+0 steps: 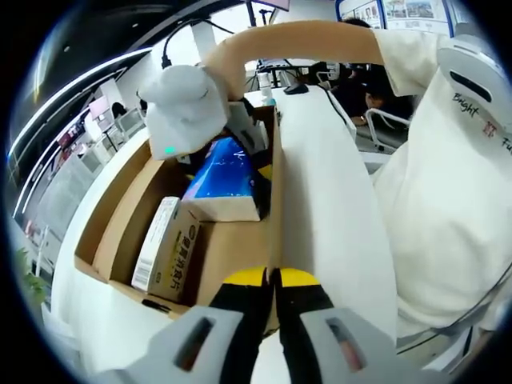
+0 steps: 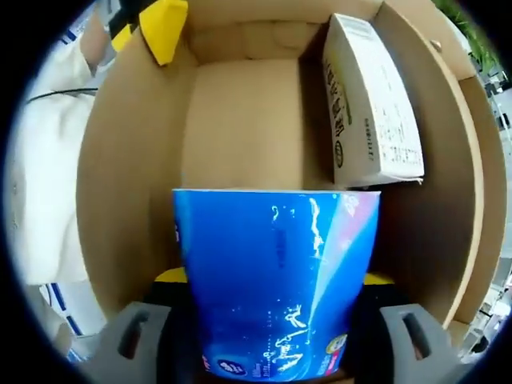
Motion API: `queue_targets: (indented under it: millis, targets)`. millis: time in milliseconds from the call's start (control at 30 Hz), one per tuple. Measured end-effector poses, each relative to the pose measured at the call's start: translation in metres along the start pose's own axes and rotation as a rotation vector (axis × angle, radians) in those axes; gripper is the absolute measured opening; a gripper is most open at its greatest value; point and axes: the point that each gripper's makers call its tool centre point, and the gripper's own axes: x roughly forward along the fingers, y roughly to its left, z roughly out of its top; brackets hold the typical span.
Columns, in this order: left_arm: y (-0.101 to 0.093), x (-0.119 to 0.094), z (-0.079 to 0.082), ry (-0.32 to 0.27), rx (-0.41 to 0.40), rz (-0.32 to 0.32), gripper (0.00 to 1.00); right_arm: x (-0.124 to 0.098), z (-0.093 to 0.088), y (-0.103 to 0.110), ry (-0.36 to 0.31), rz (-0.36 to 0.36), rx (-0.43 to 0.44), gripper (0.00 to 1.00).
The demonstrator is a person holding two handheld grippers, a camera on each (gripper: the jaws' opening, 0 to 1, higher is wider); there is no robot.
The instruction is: Operate the shoe box by opening the lid, removing the specified soft item, and placing it in the target area until the item is outside and the box remains undamaged.
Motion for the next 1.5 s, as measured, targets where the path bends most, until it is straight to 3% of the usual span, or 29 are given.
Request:
queue_targets:
  millis: [367,800,1067,1133,1500]
  targets:
    - [0.000,0.000,0.000,-0.001,0.007,0.003,0.03,-0.001,0.002,0.003,-0.023,0.007,0.002,0.77]
    - [-0.001,0.000,0.001,-0.001,0.000,-0.005,0.03,-0.007,0.005,0.006,-0.100,0.006,0.032,0.70]
    - [-0.001,0.000,0.000,-0.006,0.003,-0.004,0.02,-0.015,0.007,0.015,-0.088,-0.022,-0.033,0.69]
    - [-0.001,-0.001,0.000,-0.010,0.000,-0.005,0.02,-0.020,0.006,0.018,-0.085,0.005,-0.006,0.69]
    - [0.000,-0.001,0.001,-0.013,0.005,-0.007,0.02,-0.034,0.012,0.007,-0.111,-0.025,-0.014,0.69]
